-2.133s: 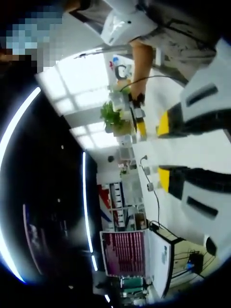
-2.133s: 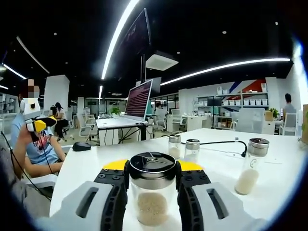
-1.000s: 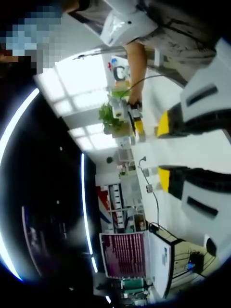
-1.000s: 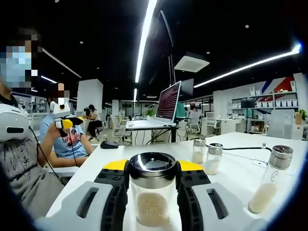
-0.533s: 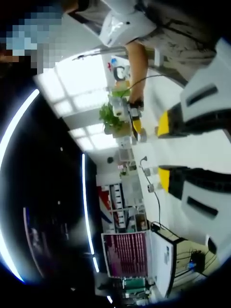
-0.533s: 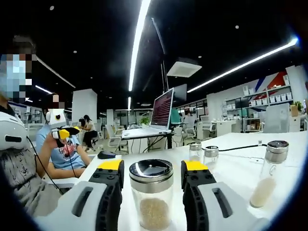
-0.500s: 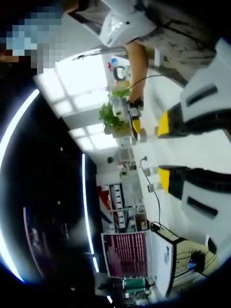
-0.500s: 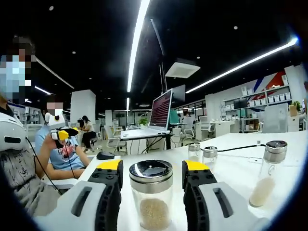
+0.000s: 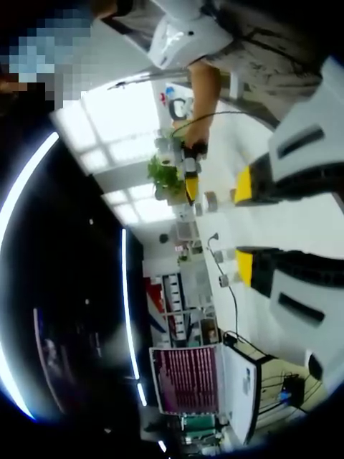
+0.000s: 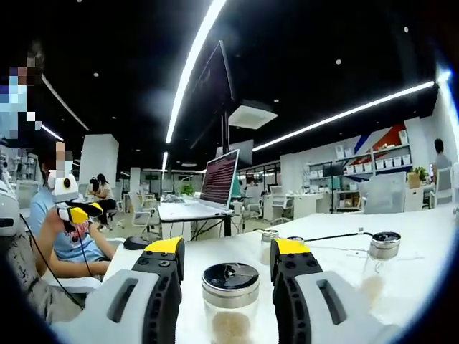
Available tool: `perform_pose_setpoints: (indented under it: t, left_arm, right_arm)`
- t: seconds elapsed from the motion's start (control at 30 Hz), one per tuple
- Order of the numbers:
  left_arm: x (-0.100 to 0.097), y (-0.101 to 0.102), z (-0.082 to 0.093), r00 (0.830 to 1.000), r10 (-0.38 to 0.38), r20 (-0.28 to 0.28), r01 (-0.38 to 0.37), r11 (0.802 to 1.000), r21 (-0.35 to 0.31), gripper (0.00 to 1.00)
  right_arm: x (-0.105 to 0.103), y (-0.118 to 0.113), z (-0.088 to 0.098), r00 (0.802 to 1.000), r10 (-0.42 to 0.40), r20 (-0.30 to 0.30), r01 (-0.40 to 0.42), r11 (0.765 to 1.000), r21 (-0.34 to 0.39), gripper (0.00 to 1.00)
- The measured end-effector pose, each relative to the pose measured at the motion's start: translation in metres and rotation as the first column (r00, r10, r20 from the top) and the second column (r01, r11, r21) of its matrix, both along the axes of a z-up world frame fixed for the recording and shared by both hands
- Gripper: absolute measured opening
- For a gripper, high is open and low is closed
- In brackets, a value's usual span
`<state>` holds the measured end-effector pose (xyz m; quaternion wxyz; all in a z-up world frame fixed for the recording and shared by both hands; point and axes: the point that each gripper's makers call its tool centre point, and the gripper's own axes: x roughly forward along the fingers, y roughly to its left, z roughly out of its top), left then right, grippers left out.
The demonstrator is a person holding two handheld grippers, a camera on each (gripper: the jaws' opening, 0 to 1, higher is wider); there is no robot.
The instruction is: Rotate the seasoning bottle until the label or dispensing opening points toward the visible target arrow and the bottle remains upright within the marked orientation range
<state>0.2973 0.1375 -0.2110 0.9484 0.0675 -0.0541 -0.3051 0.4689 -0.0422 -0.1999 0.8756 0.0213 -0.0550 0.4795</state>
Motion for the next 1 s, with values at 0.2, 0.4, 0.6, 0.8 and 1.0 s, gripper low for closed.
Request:
perform_pose_setpoints:
  t: [0.2,0.4,0.6,0.8,1.0]
  left_arm:
    - [0.003,0.001,-0.003,1.000,0.006,-0.006,-0.006,1.000,-0.001,0.24]
    - [0.002,0.002,-0.002,1.000,0.005,-0.004,-0.005,1.000,0.006,0.24]
    - [0.002,0.005,-0.002,1.000,0.015,-0.003,-0.015,1.000,0.001,0.24]
    - [0.000,0.002,-0.002,1.000,0.011,0.001,-0.011,1.000,0.011,0.24]
    - [0.001,0.004,-0.003,1.000,0.017,-0.003,-0.017,1.000,0.007,0.24]
  right_arm:
    - [-0.004,0.001,0.007,0.998,-0.047,0.053,0.046,0.999,0.008,0.52]
    - [0.005,-0.001,-0.011,0.988,-0.156,0.020,0.156,0.988,0.010,0.55]
    - [0.011,0.000,-0.021,0.983,-0.184,-0.028,0.184,0.983,0.017,0.55]
    - [0.011,0.009,-0.029,0.988,-0.152,-0.031,0.151,0.988,-0.022,0.55]
    - [0.014,0.011,-0.035,0.986,-0.158,-0.048,0.157,0.987,-0.022,0.55]
